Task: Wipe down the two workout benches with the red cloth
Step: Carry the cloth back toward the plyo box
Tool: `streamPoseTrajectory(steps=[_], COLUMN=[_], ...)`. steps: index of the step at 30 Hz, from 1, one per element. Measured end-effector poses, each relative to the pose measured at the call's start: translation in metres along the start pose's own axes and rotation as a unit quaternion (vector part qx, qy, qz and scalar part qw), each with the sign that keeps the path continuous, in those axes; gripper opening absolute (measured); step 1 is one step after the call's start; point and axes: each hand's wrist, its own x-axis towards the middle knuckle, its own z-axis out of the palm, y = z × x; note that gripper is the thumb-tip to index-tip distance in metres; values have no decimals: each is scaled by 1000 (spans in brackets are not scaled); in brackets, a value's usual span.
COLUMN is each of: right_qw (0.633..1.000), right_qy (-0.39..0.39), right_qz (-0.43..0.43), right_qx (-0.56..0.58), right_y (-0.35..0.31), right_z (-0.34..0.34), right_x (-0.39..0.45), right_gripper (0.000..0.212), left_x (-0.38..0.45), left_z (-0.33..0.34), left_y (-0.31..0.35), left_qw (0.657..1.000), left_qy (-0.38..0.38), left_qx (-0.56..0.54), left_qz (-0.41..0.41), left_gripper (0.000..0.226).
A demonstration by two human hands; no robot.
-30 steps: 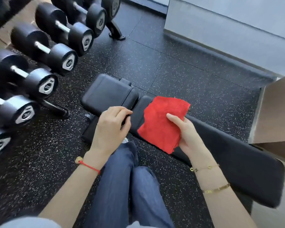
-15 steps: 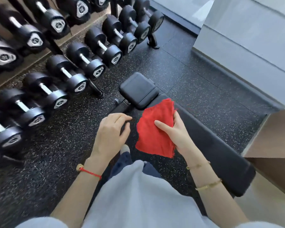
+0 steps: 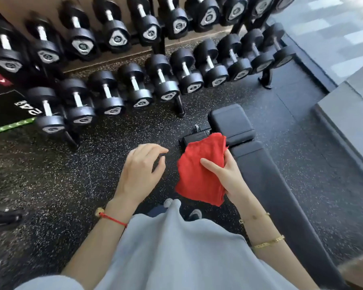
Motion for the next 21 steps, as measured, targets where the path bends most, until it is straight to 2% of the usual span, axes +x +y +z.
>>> streamPoseTrajectory(steps=[10, 14, 21], right_qw=[977, 966, 948], right_qy=[-186, -229, -297], right_qz=[5, 0, 8], right_qx=[-107, -118, -113], right_y=[-9, -6, -1], right_z=[150, 233, 392], right_x=[23, 28, 28], right_gripper=[46, 46, 44], left_x=[-89, -121, -169], left_z=[-74, -108, -179], left_y=[-90, -143, -245], left_qw=[974, 954, 925], left_qy=[122, 160, 201], left_qx=[40, 40, 72], left_qz=[-187, -250, -313], left_gripper=[19, 20, 20])
